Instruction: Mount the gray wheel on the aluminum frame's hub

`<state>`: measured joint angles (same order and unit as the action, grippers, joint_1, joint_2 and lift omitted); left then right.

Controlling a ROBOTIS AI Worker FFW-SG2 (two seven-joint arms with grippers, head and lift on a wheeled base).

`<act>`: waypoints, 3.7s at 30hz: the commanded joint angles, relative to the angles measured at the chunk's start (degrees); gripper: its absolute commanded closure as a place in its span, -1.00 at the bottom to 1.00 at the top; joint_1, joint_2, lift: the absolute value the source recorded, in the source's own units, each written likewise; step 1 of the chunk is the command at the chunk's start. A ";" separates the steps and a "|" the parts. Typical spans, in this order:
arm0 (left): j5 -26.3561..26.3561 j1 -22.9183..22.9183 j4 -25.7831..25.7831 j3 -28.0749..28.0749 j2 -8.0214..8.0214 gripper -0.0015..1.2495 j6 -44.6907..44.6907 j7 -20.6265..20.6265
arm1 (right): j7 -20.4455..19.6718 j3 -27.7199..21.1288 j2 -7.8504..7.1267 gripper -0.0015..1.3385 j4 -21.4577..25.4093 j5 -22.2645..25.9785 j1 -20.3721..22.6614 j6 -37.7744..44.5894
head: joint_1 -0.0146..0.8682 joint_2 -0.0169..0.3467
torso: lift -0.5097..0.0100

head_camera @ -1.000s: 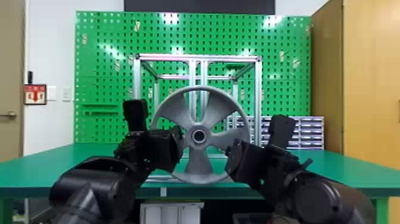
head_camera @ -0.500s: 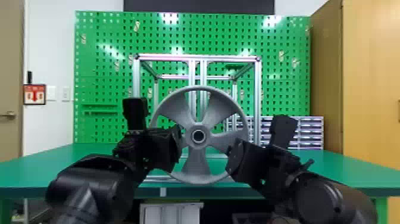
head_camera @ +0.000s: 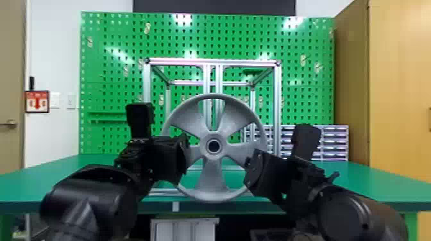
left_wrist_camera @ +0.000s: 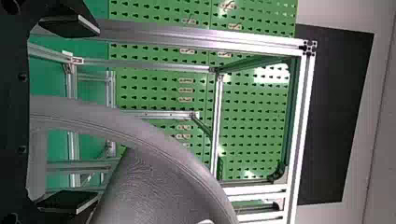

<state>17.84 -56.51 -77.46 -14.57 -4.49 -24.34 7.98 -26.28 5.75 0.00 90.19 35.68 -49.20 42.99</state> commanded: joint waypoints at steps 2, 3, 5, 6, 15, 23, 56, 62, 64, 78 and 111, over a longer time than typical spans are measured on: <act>-0.26 0.69 -1.29 0.25 -0.26 -0.90 -0.53 0.01 | 0.00 -0.21 0.05 -1.00 0.60 -0.09 0.42 0.17 | -0.98 -0.87 | -0.96; -0.26 0.96 -1.82 0.34 -0.34 -0.90 -0.71 0.01 | 0.00 -0.21 0.05 -1.00 0.95 -0.09 0.51 0.43 | -0.98 -0.87 | -0.96; -0.53 1.40 -2.96 0.51 -0.61 -0.90 -1.24 0.19 | 0.00 -0.30 0.05 -1.00 1.83 -0.09 0.86 0.69 | -0.98 -0.87 | -0.96; -0.53 1.57 -3.40 0.51 -0.70 -0.90 -1.32 0.19 | 0.00 -0.39 0.05 -1.00 2.27 -0.09 1.12 0.87 | -0.98 -0.87 | -0.96; -0.79 3.42 -7.00 1.30 -1.14 -0.90 -2.03 0.37 | 0.00 -0.74 0.05 -1.00 4.82 0.79 2.53 1.22 | -0.98 -0.87 | -0.96; -0.09 5.18 -9.99 1.48 -1.75 -0.90 -2.56 0.45 | 0.00 -0.83 0.05 -1.00 7.45 1.41 3.85 1.57 | -0.98 -0.87 | -0.96; 4.31 21.17 -31.00 7.98 -7.64 -0.90 -6.95 1.42 | 0.00 -3.90 -2.20 -1.00 27.49 4.39 18.35 2.28 | -0.98 -0.87 | -0.96; 5.01 24.78 -33.72 9.39 -8.69 -0.90 -7.56 1.42 | 0.09 -5.04 -4.13 -1.00 30.75 4.92 22.30 2.01 | -0.98 -0.87 | -0.96; 5.10 25.83 -34.42 9.83 -8.69 -0.90 -7.83 1.42 | 0.09 -5.48 -4.57 -1.00 31.80 4.83 23.62 1.66 | -0.98 -0.87 | -0.96; 3.43 37.43 -39.08 14.75 -10.28 -0.90 -8.18 -1.48 | 7.47 -5.57 -6.68 -1.00 34.44 -7.47 35.66 -6.51 | -0.98 -0.87 | -0.96; -10.46 53.34 -25.02 20.37 -7.29 -0.89 20.47 -13.17 | 19.16 -5.75 -4.83 -1.00 21.61 -28.21 53.50 -37.01 | -0.98 -0.87 | -0.96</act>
<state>8.71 -4.03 -105.20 5.23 -12.20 -7.33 -4.48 -7.74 -0.31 -5.38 114.77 9.34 3.53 10.09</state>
